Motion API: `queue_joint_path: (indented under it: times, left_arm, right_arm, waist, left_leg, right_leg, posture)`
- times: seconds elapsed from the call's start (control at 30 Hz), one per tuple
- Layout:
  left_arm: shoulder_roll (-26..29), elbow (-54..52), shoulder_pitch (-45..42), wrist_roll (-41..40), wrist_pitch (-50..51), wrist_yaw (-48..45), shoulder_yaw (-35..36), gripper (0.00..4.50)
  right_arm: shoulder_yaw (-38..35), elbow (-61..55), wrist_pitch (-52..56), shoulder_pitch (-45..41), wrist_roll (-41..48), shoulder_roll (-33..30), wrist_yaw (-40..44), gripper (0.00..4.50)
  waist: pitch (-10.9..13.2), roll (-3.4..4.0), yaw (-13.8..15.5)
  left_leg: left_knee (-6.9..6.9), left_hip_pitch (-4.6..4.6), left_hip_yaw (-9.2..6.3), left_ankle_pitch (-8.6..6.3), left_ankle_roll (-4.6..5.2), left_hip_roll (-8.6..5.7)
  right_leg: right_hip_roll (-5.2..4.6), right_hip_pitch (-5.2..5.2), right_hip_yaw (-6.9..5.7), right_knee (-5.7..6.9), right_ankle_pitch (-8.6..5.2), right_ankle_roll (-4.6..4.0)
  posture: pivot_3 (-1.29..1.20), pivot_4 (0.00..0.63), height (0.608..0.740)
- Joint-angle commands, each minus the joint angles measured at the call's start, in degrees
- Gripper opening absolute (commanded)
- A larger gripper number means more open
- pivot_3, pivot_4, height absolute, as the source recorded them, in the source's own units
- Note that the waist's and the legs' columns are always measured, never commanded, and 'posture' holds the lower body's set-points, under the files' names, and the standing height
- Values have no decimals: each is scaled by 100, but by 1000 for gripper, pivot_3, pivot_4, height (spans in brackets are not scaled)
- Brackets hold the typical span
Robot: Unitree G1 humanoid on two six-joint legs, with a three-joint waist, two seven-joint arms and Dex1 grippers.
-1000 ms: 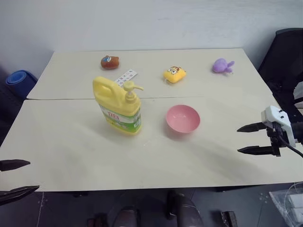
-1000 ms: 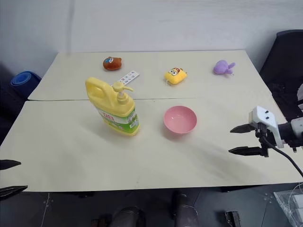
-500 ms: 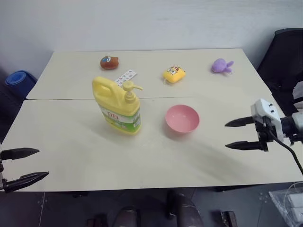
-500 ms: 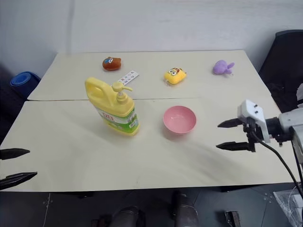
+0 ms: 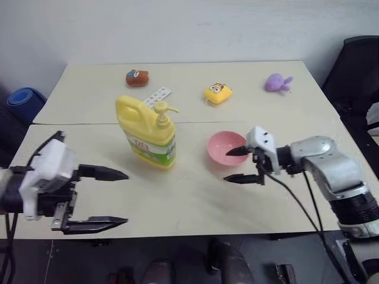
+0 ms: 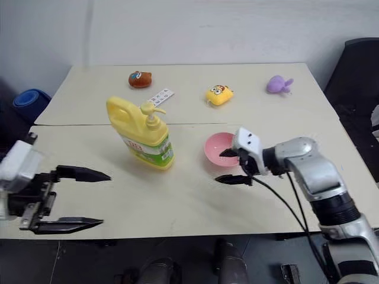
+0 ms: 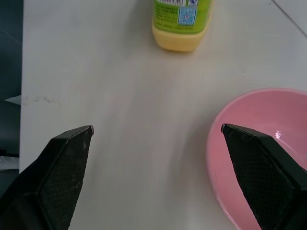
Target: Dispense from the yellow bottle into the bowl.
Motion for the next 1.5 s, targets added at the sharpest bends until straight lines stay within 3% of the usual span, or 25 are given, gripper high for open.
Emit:
queue_joint_path:
  times: [0.03,0.07,0.17,0.53,0.9,1.1,1.33,1.5]
  left_arm:
    - [29,-78,-278,-241,7,237,-193,4500]
    - [12,-64,-361,-272,15,312,-267,4500]
    - [-17,-48,-504,-292,10,462,-457,4500]
    - [-3,109,-924,-171,-73,681,-945,4500]
    - [-22,276,-1214,-229,-8,838,-991,4500]
    - [-143,1042,-1859,-633,145,1188,-701,4500]
    - [-143,2077,-3156,-166,16,1124,-1470,2299]
    - [-495,2801,-4038,423,-336,1002,-2098,768]
  right_arm:
    - [102,115,-137,-2,-357,112,-359,4459]
    - [178,169,-268,33,-466,160,-422,4459]
    - [223,421,-442,21,-668,412,-705,3866]
    - [241,1190,-884,-101,-1062,950,-1097,24]
    - [207,1565,-1207,-289,-1341,1102,-1178,24]
    - [247,866,-1024,-898,-1110,646,-127,24]
    - [392,955,-1080,-2035,-953,484,999,0]
    - [564,1559,-1356,-3054,-976,730,1645,0]
  waist:
    - [0,0,-3]
    - [0,0,-3]
    - [0,0,-7]
    - [-1,-1,-32]
    - [-11,-20,-141]
    - [-9,-18,-137]
    - [-9,-18,-147]
    - [-8,-18,-150]
  left_leg:
    - [2,0,1,0,0,-1]
    - [2,0,1,0,1,-3]
    - [1,0,2,2,-1,-2]
    - [0,7,15,9,-15,7]
    - [1,22,20,12,-20,10]
    - [3,19,18,13,-20,10]
    - [-4,21,28,14,-23,14]
    - [-2,17,32,13,-24,15]
  right_leg:
    - [0,0,3,3,0,0]
    - [0,0,6,6,0,0]
    - [3,2,10,8,0,-1]
    - [31,4,45,26,-3,-8]
    - [35,9,62,37,-2,-13]
    - [35,5,62,38,-1,-14]
    - [46,4,58,34,-1,-15]
    - [51,1,55,31,-1,-15]
  posture:
    - [0,150,740]
    - [0,150,740]
    - [0,150,740]
    - [0,150,740]
    - [0,150,740]
    - [0,150,740]
    - [0,150,740]
    - [0,150,740]
